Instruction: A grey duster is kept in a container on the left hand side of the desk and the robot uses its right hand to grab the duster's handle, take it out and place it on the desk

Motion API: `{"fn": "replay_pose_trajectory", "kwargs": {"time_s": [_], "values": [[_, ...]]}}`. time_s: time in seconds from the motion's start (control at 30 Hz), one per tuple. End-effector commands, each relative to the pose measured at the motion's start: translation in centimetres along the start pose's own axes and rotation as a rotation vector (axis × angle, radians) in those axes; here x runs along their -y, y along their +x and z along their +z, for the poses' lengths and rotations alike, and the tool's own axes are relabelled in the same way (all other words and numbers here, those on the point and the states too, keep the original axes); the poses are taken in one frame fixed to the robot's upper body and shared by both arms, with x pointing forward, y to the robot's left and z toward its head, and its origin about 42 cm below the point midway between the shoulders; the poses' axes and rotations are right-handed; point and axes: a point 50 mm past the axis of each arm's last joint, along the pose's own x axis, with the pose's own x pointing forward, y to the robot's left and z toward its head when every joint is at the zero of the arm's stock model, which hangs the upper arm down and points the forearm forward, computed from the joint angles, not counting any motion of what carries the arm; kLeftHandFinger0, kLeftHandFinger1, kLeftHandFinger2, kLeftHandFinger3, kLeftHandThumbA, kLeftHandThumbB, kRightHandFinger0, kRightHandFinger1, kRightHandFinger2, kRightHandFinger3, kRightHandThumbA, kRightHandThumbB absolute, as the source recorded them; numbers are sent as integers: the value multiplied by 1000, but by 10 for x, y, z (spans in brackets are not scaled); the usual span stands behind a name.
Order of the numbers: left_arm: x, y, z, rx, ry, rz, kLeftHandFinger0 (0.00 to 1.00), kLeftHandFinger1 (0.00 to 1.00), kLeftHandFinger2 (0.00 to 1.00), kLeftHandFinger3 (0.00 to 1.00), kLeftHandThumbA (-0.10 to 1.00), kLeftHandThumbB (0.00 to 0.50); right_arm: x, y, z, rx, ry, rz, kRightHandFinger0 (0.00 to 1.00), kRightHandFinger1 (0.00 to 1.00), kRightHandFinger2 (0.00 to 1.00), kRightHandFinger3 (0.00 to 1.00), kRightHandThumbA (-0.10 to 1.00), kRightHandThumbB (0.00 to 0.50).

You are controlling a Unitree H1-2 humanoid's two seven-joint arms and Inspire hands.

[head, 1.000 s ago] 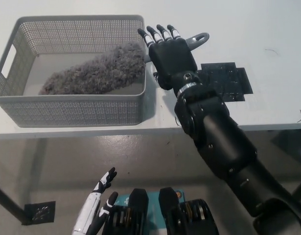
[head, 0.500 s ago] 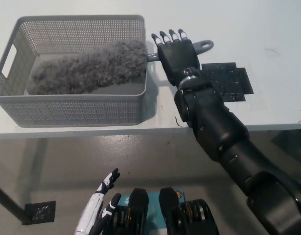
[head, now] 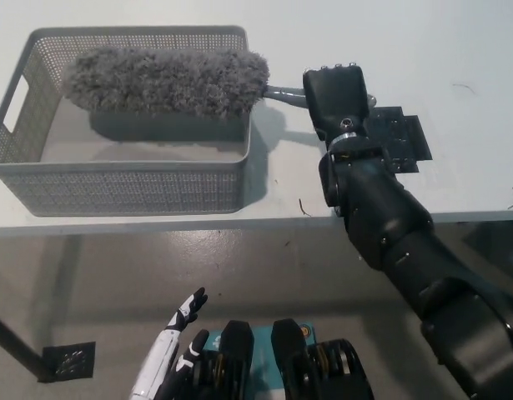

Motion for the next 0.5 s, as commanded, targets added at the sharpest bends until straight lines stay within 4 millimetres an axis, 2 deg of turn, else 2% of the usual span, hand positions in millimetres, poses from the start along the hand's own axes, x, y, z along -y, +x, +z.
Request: {"fn": "replay_pose_trajectory", "kwargs": {"time_s": [0.0,0.03,0.1,0.13,0.17,0.2,0.23,0.3,0.37,0.4,0.47], "values": [[-8,9,11,89,16,0,1000,1000,1000,1000,997,114,78,23,-3,-40,609,-370,0,139,533,117,-15,75],[-8,9,11,89,17,0,1000,1000,1000,1000,997,112,82,24,-3,-44,678,-373,0,139,526,95,-83,80],[-7,8,11,86,20,0,1000,1000,1000,1000,998,110,89,24,-4,-45,823,-374,0,166,592,209,-100,73],[-6,8,10,84,23,0,1000,1000,1000,1000,1000,110,93,25,-4,-42,910,-380,0,164,584,344,-100,105],[-7,8,11,86,24,-1,1000,1000,1000,1000,1000,110,98,25,-5,-50,980,-392,0,117,517,402,-100,127],[-7,8,11,86,21,-2,1000,1000,1000,1000,1000,111,101,25,-6,-61,1019,-396,0,88,482,409,-100,133],[-7,9,11,87,21,-1,1000,1000,1000,1000,997,107,107,26,-7,-66,1089,-399,0,19,404,382,-100,130],[-7,9,11,88,21,-1,1000,1000,1000,1000,995,107,111,26,-7,-64,1146,-400,0,0,360,339,-100,128],[-7,9,11,88,21,-1,1000,1000,1000,1000,994,107,111,26,-7,-64,1151,-400,0,0,356,332,-100,128],[-7,9,11,89,24,-1,1000,1000,1000,1000,993,97,119,26,-10,-65,1195,-435,0,3,355,326,-100,141],[-7,8,11,89,27,-3,1000,1000,1000,1000,990,100,135,26,-17,-70,1286,-497,0,0,353,254,-100,124]]}}
